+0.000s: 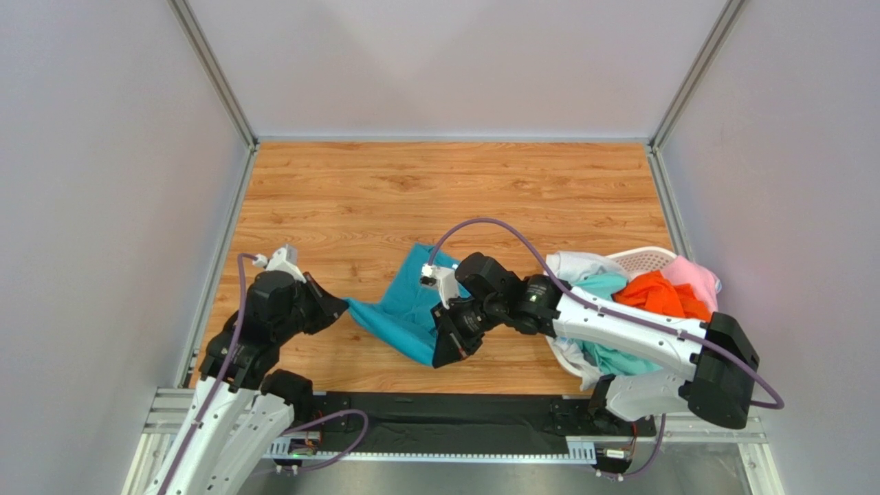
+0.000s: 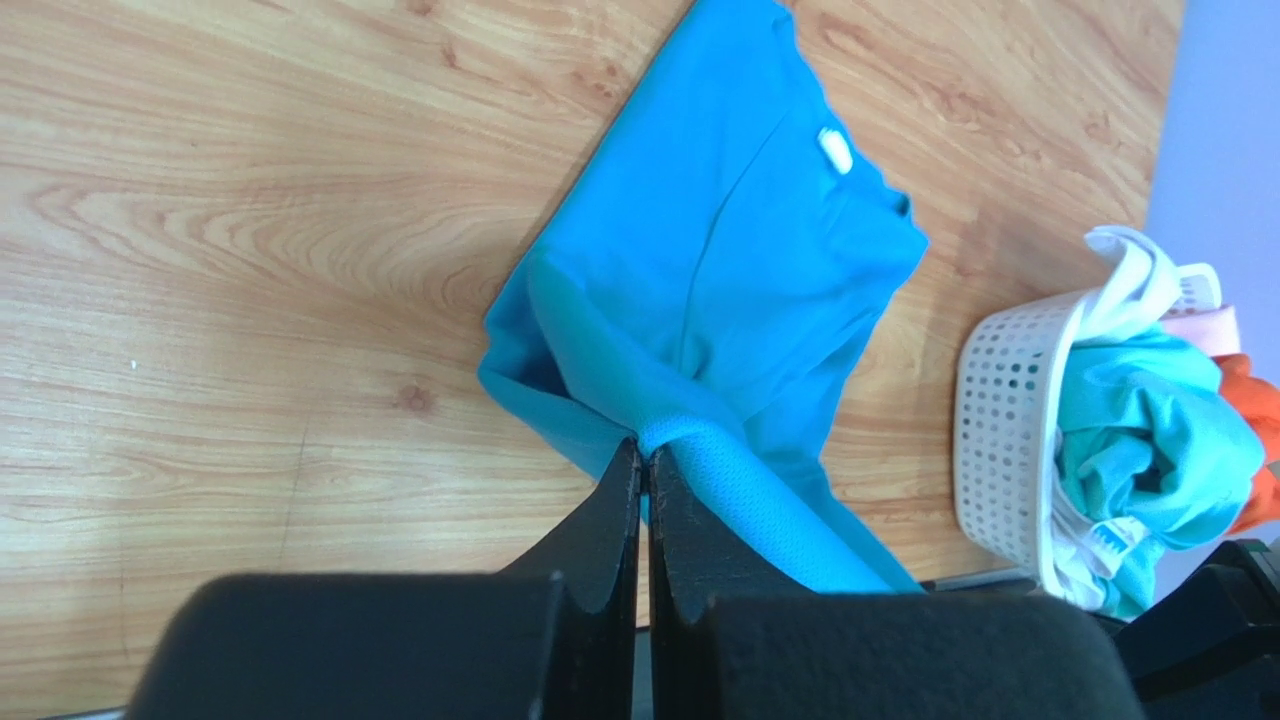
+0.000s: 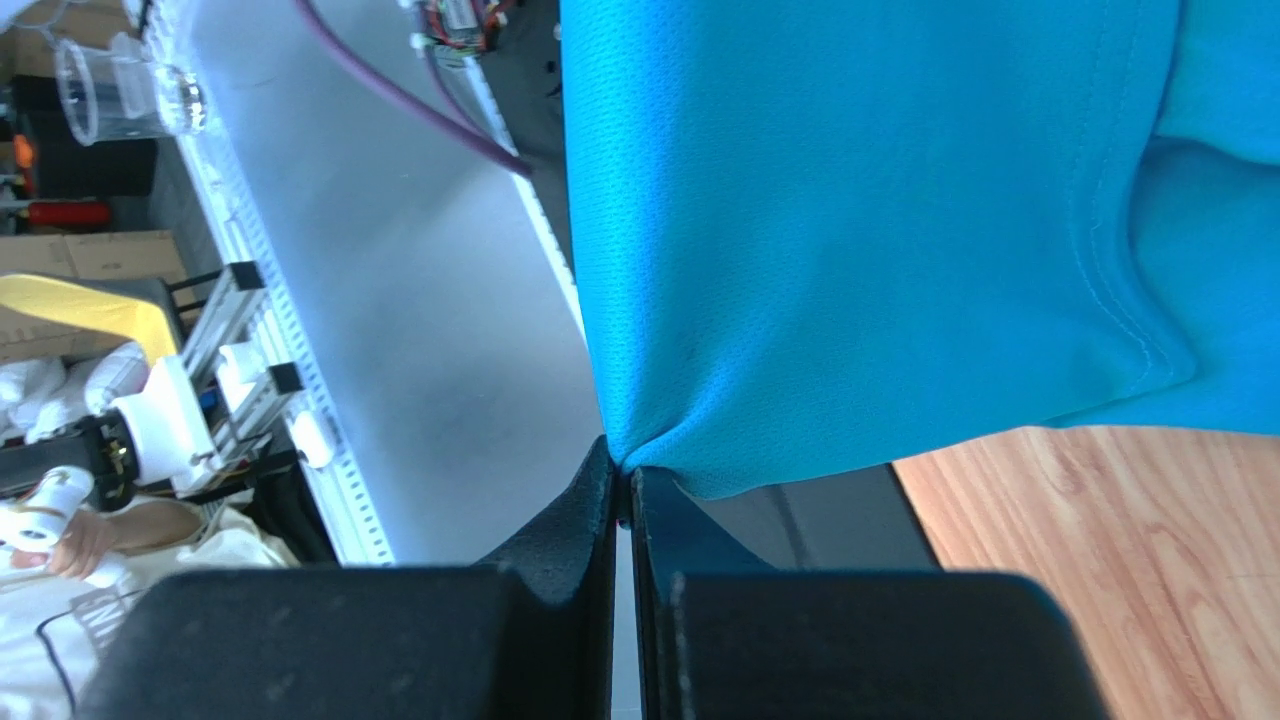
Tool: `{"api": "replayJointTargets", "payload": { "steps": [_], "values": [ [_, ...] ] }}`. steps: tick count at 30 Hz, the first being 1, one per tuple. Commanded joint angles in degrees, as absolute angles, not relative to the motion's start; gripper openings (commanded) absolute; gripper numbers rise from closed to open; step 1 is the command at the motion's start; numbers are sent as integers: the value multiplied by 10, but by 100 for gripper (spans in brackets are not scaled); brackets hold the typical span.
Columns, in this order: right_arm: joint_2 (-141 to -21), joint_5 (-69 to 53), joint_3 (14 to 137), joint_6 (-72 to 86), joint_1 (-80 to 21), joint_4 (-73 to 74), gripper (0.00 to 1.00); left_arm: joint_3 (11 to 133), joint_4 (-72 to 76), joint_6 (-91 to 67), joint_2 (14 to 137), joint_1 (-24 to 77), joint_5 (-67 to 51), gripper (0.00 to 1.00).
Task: Fold and stack the t-shirts
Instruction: Fold the tshirt
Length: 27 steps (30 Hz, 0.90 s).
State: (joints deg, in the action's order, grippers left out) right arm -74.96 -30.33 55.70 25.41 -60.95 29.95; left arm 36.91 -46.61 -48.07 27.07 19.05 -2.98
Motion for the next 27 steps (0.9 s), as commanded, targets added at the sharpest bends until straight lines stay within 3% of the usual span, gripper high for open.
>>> {"api": "replayJointTargets", "payload": {
  "steps": [1,18,27],
  "values": [
    [-722,-344,577,276,-609,301,0,403,-478,-474,270,189,-4,0],
    [-689,-228,536,341,-560,272,0,432,-320,-454,423,189,-54,0],
    [-674,-226,505,366,-495,271,0,456,-245,-453,517,189,-73,0]
  ]
}}
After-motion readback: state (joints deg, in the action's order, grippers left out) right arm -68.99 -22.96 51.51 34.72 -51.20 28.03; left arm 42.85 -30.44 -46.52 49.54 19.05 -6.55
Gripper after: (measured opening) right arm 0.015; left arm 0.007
